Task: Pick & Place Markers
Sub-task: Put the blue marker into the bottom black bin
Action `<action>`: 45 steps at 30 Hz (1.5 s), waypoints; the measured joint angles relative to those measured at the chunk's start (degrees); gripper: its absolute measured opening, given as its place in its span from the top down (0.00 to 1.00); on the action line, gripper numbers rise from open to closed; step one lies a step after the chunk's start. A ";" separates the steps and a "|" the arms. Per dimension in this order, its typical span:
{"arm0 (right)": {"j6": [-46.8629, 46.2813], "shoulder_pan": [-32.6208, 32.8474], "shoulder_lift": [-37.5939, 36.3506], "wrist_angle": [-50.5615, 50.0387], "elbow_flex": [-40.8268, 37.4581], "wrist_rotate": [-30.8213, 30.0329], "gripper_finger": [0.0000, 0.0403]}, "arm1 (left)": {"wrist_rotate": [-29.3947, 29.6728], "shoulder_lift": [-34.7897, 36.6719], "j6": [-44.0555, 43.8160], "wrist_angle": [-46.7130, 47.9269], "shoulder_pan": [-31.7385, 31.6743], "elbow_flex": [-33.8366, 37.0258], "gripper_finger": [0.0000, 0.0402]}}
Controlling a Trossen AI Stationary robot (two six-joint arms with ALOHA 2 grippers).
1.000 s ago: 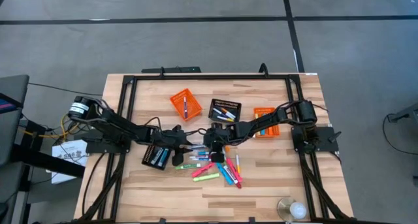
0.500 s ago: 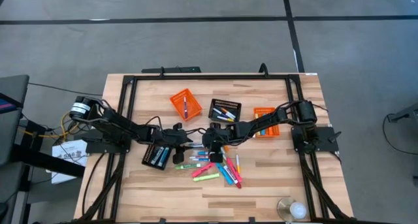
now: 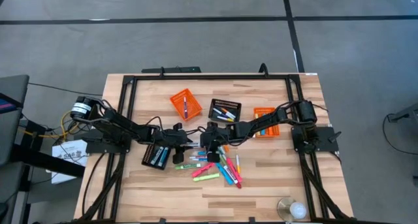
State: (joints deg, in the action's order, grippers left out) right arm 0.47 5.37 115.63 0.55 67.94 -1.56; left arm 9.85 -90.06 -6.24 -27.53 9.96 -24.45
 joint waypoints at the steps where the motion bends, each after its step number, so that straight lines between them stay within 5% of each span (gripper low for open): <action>1: 0.00 0.00 -0.02 -0.04 0.00 0.00 0.82 | 0.00 0.00 0.00 0.00 0.00 0.00 0.67; 10: 0.00 -0.61 -0.01 -0.06 0.00 -1.89 0.79 | 0.02 0.02 -0.29 0.00 -0.02 0.00 0.84; 17: -1.02 -0.57 -0.02 -0.13 0.00 -2.95 0.64 | -0.02 2.00 -5.02 2.24 0.24 0.00 0.82; 28: -1.04 0.23 -0.02 -1.36 0.00 -2.92 0.45 | -0.22 30.97 -23.40 40.97 2.02 -0.02 0.83; 35: -1.03 0.24 -0.02 -2.22 0.00 -2.86 0.47 | -0.46 45.90 -37.64 60.29 7.98 -0.01 0.82; 45: -2.43 0.26 -0.02 -3.56 0.00 -2.71 0.59 | -1.65 40.71 -45.21 61.08 11.47 4.81 0.77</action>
State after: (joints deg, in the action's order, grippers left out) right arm -1.96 5.63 115.61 -3.01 67.94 -4.27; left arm 8.20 -49.35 -51.45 33.55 21.43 -19.63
